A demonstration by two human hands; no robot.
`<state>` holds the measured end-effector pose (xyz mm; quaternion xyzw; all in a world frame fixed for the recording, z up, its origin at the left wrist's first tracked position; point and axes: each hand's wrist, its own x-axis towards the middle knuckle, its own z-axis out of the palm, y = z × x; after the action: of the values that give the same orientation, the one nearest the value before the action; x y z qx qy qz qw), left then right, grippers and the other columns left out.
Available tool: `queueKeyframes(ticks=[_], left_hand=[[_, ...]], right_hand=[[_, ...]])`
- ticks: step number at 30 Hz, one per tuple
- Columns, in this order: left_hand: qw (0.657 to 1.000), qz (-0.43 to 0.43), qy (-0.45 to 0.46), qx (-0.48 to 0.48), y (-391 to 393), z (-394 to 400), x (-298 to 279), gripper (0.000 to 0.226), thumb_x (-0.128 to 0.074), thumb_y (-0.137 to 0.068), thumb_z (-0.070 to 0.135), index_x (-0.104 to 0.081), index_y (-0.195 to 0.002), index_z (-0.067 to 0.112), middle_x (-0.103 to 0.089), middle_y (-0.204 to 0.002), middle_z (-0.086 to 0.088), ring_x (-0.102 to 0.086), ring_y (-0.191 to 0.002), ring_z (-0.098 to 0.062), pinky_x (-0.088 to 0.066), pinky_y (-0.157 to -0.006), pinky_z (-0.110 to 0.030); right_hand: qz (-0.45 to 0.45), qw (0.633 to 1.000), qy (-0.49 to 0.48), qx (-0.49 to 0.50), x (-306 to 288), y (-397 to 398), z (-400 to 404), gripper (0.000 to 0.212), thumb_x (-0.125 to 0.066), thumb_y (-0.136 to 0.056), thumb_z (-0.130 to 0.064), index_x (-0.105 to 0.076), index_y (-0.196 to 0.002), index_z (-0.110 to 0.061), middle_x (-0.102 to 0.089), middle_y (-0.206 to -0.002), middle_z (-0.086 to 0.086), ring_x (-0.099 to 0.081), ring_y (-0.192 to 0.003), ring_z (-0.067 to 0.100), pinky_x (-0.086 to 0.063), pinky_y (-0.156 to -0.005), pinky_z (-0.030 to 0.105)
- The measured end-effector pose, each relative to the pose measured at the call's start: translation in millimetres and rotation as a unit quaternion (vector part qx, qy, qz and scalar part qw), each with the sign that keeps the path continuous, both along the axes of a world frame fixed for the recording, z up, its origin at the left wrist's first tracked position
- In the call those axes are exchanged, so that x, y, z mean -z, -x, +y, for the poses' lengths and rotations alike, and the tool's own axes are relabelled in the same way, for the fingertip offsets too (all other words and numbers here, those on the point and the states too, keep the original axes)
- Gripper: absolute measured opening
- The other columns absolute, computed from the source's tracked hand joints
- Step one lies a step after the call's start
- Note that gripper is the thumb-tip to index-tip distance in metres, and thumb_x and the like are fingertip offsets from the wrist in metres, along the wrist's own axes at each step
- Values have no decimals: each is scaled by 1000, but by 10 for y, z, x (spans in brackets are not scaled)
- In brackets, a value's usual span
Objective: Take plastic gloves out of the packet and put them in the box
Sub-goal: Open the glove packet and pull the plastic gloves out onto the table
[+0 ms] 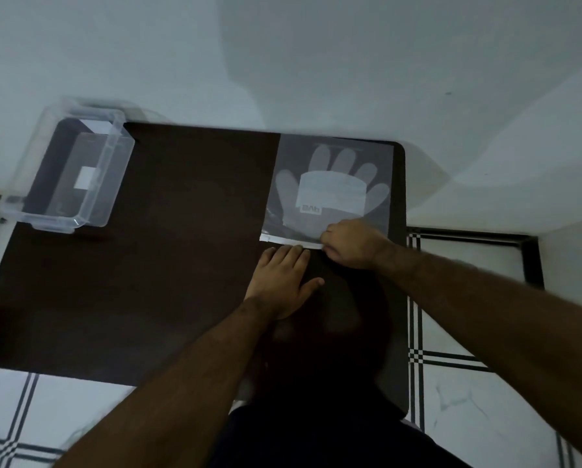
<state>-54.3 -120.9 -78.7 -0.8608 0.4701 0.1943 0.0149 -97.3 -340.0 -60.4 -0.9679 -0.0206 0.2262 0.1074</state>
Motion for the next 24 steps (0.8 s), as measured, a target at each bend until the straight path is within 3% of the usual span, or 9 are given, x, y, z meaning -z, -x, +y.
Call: queueKeyframes(ticks=[10,19,24], left_hand=[[1000,-9,-25,-15,-1,-7,112,84,-19,-103,74,-31,-166,20,-30,-173,-3,-23,-160,-23,-16,-130,-50],[1000,-2,0,-31,-30,-144,54,81,-21,-105,71,-21,-169,22,-17,-177,-3,-21,-161,-22,-19,-129,-50],[1000,-4,8,-23,-71,-208,43,76,-23,-107,67,-20,-169,24,-15,-178,-1,-30,-156,-22,-27,-125,-48]], right_hand=[[-7,1000,-26,-15,85,-73,-174,21,-57,-106,-33,-70,-113,-17,-71,-115,6,-66,-105,22,-55,-100,41],[-151,980,-71,103,102,60,-205,17,-51,-110,-27,-61,-109,-13,-66,-109,9,-62,-87,18,-53,-75,31],[-172,963,-92,184,122,36,-235,17,-50,-110,-29,-60,-112,-15,-65,-111,6,-58,-88,16,-50,-72,31]])
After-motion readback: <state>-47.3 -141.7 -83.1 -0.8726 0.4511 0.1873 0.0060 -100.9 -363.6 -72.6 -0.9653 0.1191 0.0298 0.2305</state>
